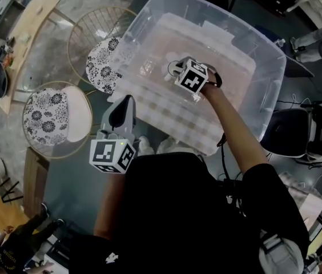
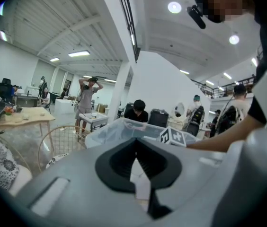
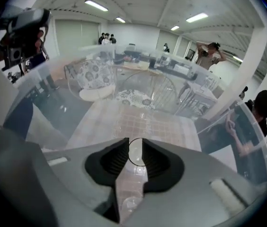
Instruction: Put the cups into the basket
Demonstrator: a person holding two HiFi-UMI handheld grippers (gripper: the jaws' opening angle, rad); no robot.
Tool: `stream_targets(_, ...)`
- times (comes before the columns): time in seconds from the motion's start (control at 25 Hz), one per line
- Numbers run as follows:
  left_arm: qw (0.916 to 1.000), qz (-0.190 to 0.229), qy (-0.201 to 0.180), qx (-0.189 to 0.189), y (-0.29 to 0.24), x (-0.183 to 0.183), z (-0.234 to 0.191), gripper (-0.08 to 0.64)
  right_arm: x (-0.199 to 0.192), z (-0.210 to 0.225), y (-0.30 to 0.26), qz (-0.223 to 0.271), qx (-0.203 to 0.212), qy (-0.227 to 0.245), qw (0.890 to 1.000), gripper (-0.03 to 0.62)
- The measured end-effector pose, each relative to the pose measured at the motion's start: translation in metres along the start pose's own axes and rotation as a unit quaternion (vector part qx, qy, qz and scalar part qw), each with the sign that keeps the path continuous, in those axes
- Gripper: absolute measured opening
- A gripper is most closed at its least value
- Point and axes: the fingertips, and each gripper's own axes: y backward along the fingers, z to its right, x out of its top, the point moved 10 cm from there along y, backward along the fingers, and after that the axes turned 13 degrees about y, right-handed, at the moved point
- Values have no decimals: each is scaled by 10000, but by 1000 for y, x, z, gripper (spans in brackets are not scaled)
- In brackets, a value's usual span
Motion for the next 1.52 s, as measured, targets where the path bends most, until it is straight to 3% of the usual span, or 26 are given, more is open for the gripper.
stream_targets(0.32, 9999, -15, -67, -86, -8, -1, 8, 8, 11, 2, 56, 875, -516, -423, 9939, 65)
stream_targets(0.6, 9997, -92, -129, -175, -17, -4, 17, 8, 16, -3, 99, 1700, -938, -911, 9767, 25)
stream_targets(0.88, 9991, -126, -172, -362, -16, -8, 16, 8, 18, -28, 143, 2465, -1398, -1408, 9486, 3)
stream_targets(1.12, 9972, -131, -178, -715, -8, -3, 14, 8, 27, -71, 170, 3234, -1500, -1845, 9159, 2)
stream_targets(1.52, 9892, -50, -480, -1386, 27, 12, 13, 8, 57, -138, 187, 3746, -1945, -2264, 8778, 2)
